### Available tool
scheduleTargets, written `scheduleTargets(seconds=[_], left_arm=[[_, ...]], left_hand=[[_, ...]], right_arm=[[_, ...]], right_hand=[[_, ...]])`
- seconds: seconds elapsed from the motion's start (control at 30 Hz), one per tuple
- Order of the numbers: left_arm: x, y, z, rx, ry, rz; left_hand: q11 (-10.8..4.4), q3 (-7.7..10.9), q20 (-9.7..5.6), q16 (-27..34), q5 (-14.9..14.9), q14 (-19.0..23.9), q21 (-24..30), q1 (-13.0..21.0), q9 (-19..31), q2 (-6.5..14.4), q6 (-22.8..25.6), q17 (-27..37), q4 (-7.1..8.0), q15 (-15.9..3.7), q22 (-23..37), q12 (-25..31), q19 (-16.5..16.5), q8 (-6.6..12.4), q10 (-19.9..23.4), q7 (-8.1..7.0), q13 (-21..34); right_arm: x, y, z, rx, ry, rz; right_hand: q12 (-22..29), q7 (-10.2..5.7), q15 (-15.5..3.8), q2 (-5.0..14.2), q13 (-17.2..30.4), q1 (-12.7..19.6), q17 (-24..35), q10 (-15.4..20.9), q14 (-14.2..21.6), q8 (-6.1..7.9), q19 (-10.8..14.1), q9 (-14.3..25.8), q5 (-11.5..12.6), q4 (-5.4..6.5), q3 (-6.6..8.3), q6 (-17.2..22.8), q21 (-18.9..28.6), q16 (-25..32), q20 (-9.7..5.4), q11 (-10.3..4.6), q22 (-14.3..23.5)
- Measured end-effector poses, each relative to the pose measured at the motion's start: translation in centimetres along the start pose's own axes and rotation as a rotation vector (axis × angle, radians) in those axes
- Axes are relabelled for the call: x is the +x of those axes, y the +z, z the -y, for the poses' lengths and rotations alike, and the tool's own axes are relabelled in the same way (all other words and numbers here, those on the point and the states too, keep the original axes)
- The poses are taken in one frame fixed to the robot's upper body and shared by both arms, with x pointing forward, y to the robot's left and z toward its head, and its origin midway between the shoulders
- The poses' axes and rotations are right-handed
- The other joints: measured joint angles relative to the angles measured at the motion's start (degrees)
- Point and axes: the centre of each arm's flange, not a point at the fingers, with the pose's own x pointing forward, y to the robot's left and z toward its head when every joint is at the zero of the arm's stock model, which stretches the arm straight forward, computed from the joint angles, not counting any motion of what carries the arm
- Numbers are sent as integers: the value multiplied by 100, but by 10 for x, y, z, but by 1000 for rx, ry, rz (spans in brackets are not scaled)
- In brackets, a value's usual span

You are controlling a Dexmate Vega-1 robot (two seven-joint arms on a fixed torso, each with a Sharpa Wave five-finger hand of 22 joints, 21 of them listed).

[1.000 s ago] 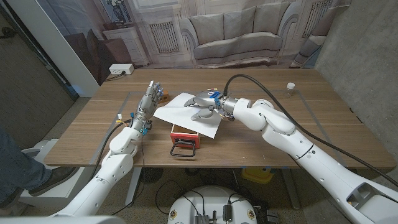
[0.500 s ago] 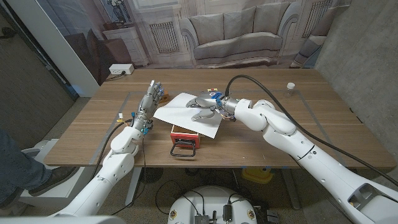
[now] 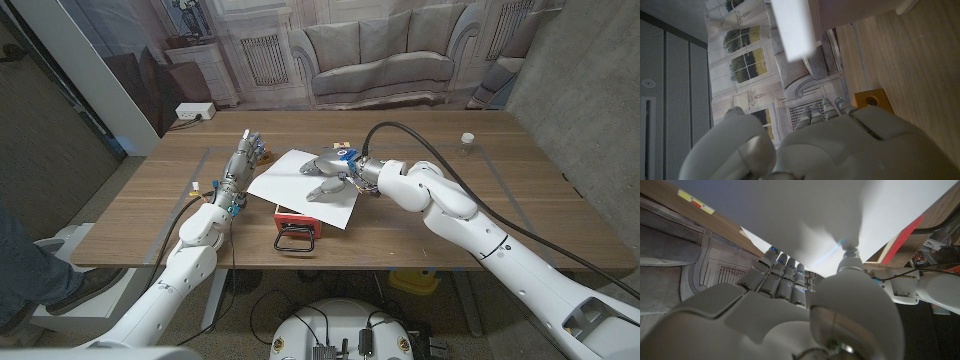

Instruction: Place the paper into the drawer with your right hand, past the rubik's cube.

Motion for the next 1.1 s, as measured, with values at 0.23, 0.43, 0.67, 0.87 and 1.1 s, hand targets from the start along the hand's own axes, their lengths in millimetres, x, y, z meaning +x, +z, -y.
scheduleTargets(seconds=[0.23,0.43,0.67,0.87,1.1], left_arm=[[0,0,0,0,-3,-1],[0,1,-2,2,0,0],[-1,1,-3,2,-1,1],[-1,2,-3,1,-3,1],[0,1,-4,0,-4,0]], left_hand=[[0,-17,0,0,0,0,0,-16,0,15,0,0,17,0,0,0,0,0,0,0,0],[0,-17,-23,0,0,0,0,-16,0,15,0,0,17,0,0,0,-23,0,0,0,0],[0,-16,-22,0,0,0,0,-16,0,15,0,0,17,0,0,0,-22,0,0,0,0],[0,-32,-22,0,0,0,0,-16,0,15,0,0,33,0,0,0,-22,0,0,0,0],[0,-32,-21,0,0,0,0,-16,0,15,0,0,33,0,0,0,-22,0,0,0,0]], right_arm=[[0,3,1,0,-5,5],[1,3,0,4,11,1],[2,5,2,5,10,4],[1,6,3,3,6,5],[-1,8,9,-4,-13,7]], right_hand=[[0,21,20,33,0,-497,15,-81,-80,0,-112,0,67,236,-185,-81,-53,0,112,81,1],[-37,29,20,19,0,-691,7,-212,-224,0,-195,0,85,326,-274,-215,-71,0,195,148,4],[-34,42,30,-4,-1,-740,-1,-295,-295,-21,-250,0,114,356,-305,-306,-101,0,207,170,-13],[-33,50,64,-27,-1,-762,-1,-365,-371,-21,-307,-14,135,356,-305,-315,-98,0,266,179,-13],[-33,91,64,-27,-1,-762,-1,-364,-389,-21,-326,-14,157,379,-329,-356,-97,0,245,179,-11]])
